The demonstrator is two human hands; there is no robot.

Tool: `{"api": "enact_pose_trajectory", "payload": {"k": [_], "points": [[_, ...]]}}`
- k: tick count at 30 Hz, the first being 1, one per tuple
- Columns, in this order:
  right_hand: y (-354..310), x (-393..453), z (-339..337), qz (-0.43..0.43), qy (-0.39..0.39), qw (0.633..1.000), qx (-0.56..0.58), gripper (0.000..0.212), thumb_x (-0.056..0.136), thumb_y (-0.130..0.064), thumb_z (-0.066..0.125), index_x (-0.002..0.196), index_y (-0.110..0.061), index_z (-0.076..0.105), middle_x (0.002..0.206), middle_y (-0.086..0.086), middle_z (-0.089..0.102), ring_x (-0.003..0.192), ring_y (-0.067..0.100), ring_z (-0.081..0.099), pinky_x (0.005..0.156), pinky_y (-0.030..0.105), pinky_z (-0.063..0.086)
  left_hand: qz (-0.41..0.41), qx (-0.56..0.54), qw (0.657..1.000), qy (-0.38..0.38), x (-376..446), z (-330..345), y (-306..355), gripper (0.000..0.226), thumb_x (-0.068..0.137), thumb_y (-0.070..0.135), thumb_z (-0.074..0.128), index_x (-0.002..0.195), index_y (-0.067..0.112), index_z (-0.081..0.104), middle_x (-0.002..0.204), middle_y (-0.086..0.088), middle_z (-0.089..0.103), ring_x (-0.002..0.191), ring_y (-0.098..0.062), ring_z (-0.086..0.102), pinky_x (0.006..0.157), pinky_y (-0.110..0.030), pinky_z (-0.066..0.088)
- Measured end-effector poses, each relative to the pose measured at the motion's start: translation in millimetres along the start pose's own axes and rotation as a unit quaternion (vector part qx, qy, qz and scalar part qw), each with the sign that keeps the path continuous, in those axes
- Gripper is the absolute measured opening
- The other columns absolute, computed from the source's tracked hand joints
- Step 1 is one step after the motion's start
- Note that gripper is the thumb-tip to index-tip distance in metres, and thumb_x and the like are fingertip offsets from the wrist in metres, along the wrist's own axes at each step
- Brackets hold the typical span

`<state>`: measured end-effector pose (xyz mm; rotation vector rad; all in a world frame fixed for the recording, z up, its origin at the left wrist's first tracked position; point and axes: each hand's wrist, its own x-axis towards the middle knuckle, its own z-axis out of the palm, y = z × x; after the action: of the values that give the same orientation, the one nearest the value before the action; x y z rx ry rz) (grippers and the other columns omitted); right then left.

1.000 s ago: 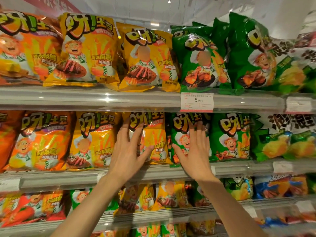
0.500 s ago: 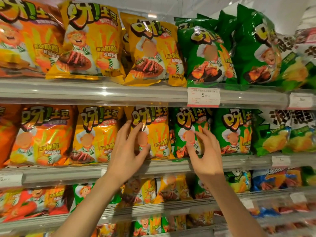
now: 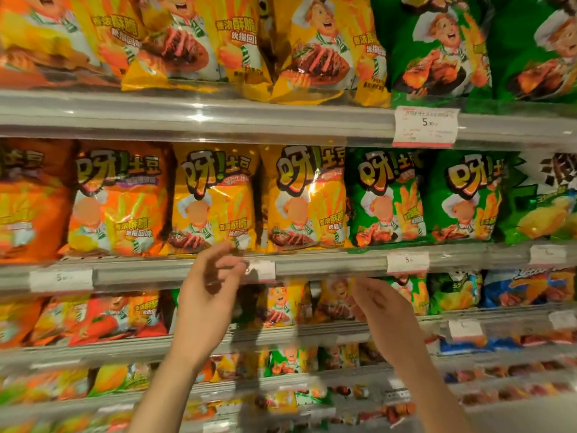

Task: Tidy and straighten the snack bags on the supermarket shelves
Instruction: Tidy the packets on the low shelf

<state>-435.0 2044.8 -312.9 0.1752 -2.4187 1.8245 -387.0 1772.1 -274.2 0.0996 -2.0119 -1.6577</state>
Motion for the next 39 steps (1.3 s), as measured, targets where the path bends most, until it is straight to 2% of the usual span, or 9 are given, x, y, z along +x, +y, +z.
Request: {"api": "enact_pose_trajectory", "payload": {"k": [5,11,15,20,25,28,31,36,39], "points": [[5,5,20,0.009,-0.041,0.999,0.026,0.011,0.099,-0.032,0.063,0.105,-0.027,0.071,0.088,-0.013,0.076,0.079,0.005,0.072,0.076,0.025,0.052,-0.067,-0.001,0.997,0.048,-28,-16,-10,0.022,0.097,0.029,0.069,0.119,0.033,0.065,0.100,0.003,0.074,0.098,-0.012,0.071,0.094,-0.047,0.058],[-1,17,51,-0.034,-0.079,0.996,-0.038,0.018,0.098,-0.017,0.065,0.082,-0.024,0.069,0.068,-0.022,0.071,0.065,-0.003,0.066,0.060,0.009,0.043,-0.059,0.021,0.995,0.079,-36,-44,-2,0.020,0.097,0.033,0.070,0.116,0.033,0.067,0.098,0.007,0.074,0.098,-0.014,0.071,0.094,-0.050,0.056],[-19,16,73,-0.054,-0.088,0.993,-0.053,0.010,0.099,-0.037,0.061,0.103,-0.033,0.069,0.073,-0.023,0.074,0.069,-0.005,0.068,0.064,0.018,0.046,-0.057,0.025,0.993,0.100,-35,-67,-2,0.019,0.098,0.026,0.069,0.116,0.032,0.067,0.095,0.010,0.075,0.097,-0.010,0.071,0.094,-0.050,0.056],[-42,7,111,-0.042,-0.097,0.993,-0.056,0.038,0.080,-0.064,0.047,0.094,-0.037,0.069,0.076,-0.026,0.073,0.075,-0.013,0.066,0.059,0.009,0.042,-0.059,0.013,0.993,0.106,-31,-108,-12,0.016,0.096,0.035,0.069,0.110,0.044,0.067,0.098,0.001,0.076,0.097,-0.021,0.072,0.092,-0.057,0.056],[-49,-6,159,-0.042,-0.062,0.994,-0.084,0.026,0.094,-0.049,0.061,0.084,-0.031,0.076,0.080,-0.022,0.071,0.080,-0.006,0.065,0.067,0.010,0.042,-0.068,-0.010,0.993,0.092,-17,-166,-25,0.020,0.096,0.032,0.071,0.116,0.034,0.068,0.097,0.010,0.075,0.103,-0.016,0.071,0.098,-0.059,0.052],[-59,-24,197,-0.055,-0.043,0.995,-0.077,0.033,0.102,-0.032,0.059,0.074,-0.018,0.067,0.071,0.000,0.067,0.066,0.015,0.062,0.066,0.039,0.048,-0.064,-0.017,0.995,0.075,-6,-211,-35,0.018,0.097,0.023,0.070,0.115,0.026,0.067,0.097,0.004,0.077,0.099,-0.020,0.071,0.098,-0.055,0.053],[-70,-44,239,-0.038,-0.012,0.997,-0.067,0.031,0.100,-0.042,0.060,0.077,-0.022,0.068,0.072,0.001,0.068,0.071,0.021,0.065,0.073,0.050,0.050,-0.066,-0.020,0.995,0.066,-1,-261,-44,0.020,0.093,0.032,0.073,0.112,0.028,0.069,0.101,0.005,0.075,0.098,-0.018,0.070,0.096,-0.045,0.055],[-79,-75,295,0.007,0.000,1.000,-0.003,0.016,0.097,-0.038,0.064,0.088,-0.044,0.076,0.079,-0.010,0.076,0.072,0.007,0.072,0.072,0.031,0.053,-0.072,-0.012,0.997,0.037,0,-323,-66,0.018,0.098,0.018,0.066,0.115,0.024,0.067,0.094,0.012,0.076,0.094,-0.005,0.071,0.086,-0.017,0.054],[-82,-80,313,0.033,0.000,0.999,0.017,0.015,0.099,-0.030,0.065,0.094,-0.025,0.079,0.079,-0.009,0.078,0.073,0.002,0.072,0.064,0.016,0.054,-0.082,-0.031,0.996,0.032,1,-339,-73,0.019,0.094,0.025,0.073,0.112,0.025,0.067,0.089,0.000,0.074,0.093,-0.019,0.071,0.090,-0.032,0.055]]}}
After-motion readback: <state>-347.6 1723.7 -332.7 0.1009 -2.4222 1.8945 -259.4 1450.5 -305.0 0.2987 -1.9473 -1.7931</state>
